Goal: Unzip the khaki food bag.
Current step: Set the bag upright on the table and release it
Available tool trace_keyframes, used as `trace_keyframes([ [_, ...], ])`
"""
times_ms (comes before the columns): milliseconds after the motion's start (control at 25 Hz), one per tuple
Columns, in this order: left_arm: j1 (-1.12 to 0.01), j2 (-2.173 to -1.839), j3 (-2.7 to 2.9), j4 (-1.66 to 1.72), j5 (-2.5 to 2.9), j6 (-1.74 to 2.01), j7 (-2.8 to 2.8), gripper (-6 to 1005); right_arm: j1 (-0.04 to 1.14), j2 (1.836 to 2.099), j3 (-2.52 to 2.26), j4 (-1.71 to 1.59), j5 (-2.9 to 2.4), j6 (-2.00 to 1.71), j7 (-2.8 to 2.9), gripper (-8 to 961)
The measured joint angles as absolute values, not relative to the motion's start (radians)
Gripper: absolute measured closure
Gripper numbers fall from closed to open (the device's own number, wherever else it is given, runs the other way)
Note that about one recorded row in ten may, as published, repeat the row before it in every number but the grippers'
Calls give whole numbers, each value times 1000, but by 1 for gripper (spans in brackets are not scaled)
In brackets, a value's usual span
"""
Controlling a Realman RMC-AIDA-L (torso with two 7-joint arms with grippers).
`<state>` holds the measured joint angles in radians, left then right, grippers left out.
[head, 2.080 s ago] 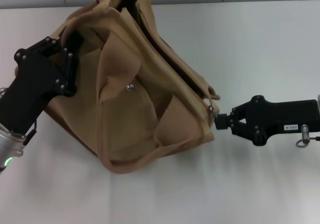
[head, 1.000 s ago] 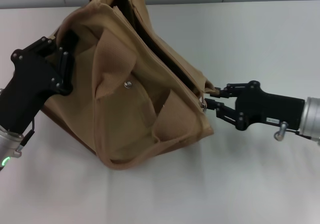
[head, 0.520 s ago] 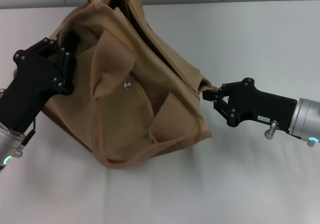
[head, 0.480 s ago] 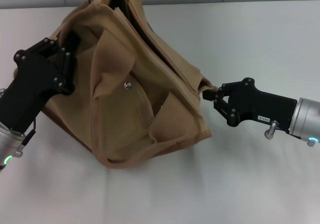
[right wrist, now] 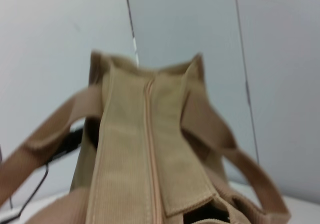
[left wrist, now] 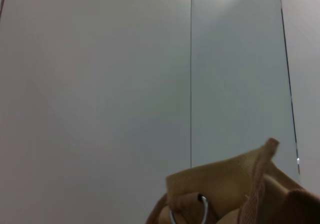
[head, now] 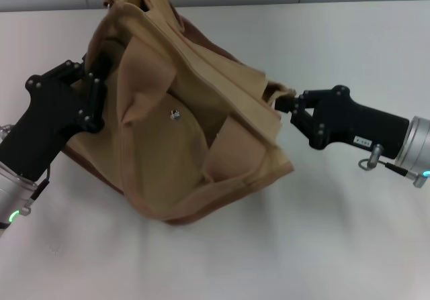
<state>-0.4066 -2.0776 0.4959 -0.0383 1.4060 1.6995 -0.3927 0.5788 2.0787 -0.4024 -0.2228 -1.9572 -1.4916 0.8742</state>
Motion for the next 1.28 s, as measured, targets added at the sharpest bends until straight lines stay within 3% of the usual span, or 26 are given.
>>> trace_keyframes([
  [760,-318,-2075,566,-30,1449,1676,-385,944,623,2072,-378,-305,-1811,-1477,1143,954],
  [1280,-332,-2071,660,-12,1452,1638,-502,944,633,2080,-376,-256,-1656,-1378,1139,938],
])
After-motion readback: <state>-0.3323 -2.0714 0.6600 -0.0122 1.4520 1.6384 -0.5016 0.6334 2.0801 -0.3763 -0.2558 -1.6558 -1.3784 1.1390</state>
